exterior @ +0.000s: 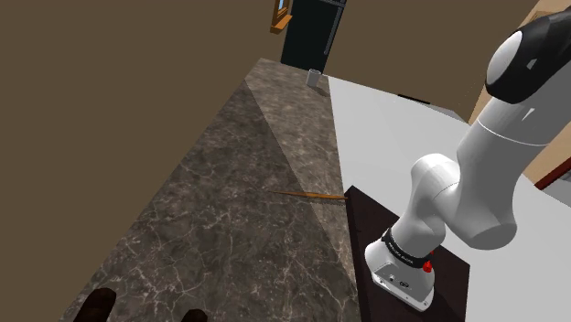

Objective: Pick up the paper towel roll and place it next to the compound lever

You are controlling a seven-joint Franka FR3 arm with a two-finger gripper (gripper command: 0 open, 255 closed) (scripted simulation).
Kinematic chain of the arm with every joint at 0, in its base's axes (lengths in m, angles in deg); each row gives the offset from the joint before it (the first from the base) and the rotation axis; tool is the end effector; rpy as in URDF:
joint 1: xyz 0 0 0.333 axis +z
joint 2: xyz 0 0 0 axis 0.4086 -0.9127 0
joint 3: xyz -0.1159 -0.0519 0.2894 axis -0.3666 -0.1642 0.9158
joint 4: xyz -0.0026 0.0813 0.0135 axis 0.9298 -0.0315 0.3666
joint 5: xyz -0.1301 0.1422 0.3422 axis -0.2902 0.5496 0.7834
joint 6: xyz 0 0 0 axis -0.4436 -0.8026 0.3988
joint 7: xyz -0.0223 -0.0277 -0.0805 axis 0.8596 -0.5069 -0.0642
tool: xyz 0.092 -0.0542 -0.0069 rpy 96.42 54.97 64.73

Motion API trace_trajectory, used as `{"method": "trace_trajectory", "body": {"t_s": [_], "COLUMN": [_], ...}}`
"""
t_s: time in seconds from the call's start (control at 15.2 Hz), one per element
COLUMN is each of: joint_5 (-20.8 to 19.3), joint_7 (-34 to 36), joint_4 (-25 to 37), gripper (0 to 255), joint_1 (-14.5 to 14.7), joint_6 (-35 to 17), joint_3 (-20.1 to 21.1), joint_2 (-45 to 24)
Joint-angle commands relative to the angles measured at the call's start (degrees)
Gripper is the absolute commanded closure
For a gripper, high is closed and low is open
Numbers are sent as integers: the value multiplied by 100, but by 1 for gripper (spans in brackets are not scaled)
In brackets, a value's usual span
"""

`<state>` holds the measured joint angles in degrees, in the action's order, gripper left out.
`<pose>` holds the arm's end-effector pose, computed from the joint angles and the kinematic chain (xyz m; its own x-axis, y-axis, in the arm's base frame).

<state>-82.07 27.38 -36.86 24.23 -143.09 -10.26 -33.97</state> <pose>-0.0803 0.5812 0.6442 0.9542 0.2965 -0.0395 0.2943 -0.9543 -0.0529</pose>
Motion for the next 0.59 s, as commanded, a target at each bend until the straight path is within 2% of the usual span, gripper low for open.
{"method": "trace_trajectory", "body": {"t_s": [0.0,0.53], "joint_5": [84,295], "joint_7": [-58,-204], "joint_4": [-276,-1109], "gripper": [255,255], "joint_1": [-88,-272], "joint_6": [-220,-903], "joint_3": [-8,-31], "joint_2": [95,341]}}
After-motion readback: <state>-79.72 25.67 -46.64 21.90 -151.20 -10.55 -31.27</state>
